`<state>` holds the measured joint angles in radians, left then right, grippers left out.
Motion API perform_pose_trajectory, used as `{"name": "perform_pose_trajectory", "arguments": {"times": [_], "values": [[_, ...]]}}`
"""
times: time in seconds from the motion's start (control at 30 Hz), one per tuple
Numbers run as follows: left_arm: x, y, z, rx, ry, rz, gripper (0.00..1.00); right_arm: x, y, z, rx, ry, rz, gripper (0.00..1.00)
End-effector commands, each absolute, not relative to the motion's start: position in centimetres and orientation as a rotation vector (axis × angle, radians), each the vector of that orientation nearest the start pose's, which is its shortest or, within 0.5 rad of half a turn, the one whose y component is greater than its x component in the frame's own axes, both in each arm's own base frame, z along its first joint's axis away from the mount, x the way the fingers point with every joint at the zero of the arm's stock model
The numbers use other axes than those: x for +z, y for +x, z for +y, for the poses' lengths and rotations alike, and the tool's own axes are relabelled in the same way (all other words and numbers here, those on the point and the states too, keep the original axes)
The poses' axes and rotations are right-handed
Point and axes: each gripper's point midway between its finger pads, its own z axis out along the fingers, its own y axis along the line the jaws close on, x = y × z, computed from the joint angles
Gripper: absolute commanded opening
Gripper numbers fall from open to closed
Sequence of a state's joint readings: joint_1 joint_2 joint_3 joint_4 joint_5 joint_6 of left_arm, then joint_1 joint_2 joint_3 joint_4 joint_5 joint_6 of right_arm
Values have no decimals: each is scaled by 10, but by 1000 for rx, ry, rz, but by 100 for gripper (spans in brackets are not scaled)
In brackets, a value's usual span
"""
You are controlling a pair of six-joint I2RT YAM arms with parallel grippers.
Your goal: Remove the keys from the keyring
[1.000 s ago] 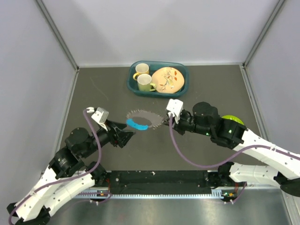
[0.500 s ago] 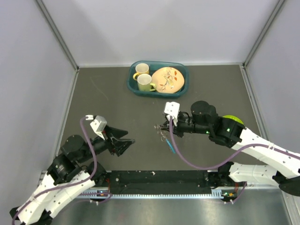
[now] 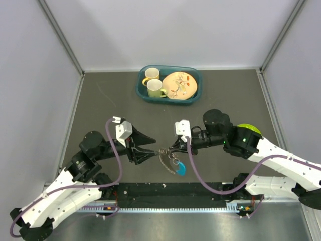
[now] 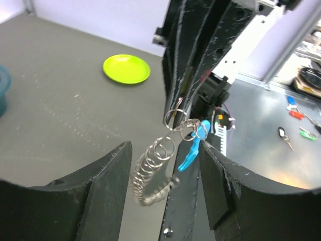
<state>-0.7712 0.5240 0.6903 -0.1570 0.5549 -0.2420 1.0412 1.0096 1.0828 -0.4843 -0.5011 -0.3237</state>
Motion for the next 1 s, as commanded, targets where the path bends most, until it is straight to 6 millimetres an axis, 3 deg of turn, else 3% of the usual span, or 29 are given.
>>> {"name": "perform_pose_trajectory", "arguments": {"times": [0.0,0.3,0.6,0.8,0.97], "values": [[339,84,-250,-1271,1034,1221,61,313,79,314,1012,-1603,1142,0],[325,91,-267,-1283,1144,1244,58,322,70,315,1016,-1643,1037,0],[320,78,-279,-1422,1258,1253,58,321,70,312,994,-1649,1013,0],[328,73,-288,-1523,1289,1202,57,317,69,311,998,-1660,1006,0],[330,67,-290,-1595,1298,1182,50,316,69,308,989,-1654,1012,0]]}}
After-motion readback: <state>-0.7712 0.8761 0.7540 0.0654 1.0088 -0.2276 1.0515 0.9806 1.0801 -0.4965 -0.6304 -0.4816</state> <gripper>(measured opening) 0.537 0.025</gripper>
